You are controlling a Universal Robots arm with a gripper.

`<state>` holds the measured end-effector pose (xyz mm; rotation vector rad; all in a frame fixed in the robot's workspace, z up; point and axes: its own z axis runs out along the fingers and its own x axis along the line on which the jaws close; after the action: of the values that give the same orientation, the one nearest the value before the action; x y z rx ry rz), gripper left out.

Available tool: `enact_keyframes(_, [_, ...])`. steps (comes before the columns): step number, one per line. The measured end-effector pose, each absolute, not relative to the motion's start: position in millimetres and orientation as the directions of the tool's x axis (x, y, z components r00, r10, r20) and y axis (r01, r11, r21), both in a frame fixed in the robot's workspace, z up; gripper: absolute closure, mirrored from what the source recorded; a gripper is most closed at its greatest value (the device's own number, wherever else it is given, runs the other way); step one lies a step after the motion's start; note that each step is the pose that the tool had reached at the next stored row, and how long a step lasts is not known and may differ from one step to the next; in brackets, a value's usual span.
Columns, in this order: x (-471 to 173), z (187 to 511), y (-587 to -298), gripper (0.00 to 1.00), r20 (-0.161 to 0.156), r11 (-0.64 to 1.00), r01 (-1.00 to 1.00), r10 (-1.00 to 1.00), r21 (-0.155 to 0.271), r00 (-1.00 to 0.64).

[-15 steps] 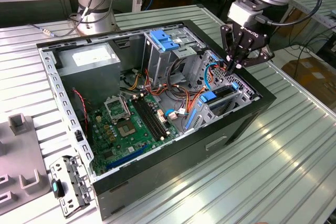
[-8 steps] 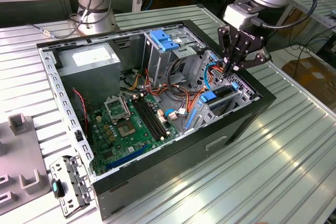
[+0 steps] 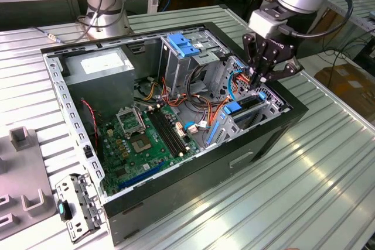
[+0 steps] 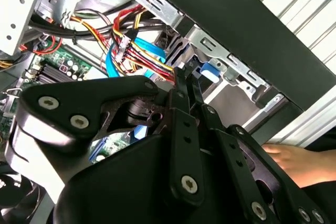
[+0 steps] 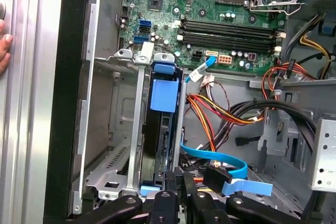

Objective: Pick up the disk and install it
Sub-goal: 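Insert the first disk wire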

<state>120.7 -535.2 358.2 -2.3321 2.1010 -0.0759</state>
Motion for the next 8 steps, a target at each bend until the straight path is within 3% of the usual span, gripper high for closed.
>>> enact_keyframes(8, [116.5,354.8,-535.5,0.84,0.045,-0.068,-0.997,-0.997,-0.04,0.066])
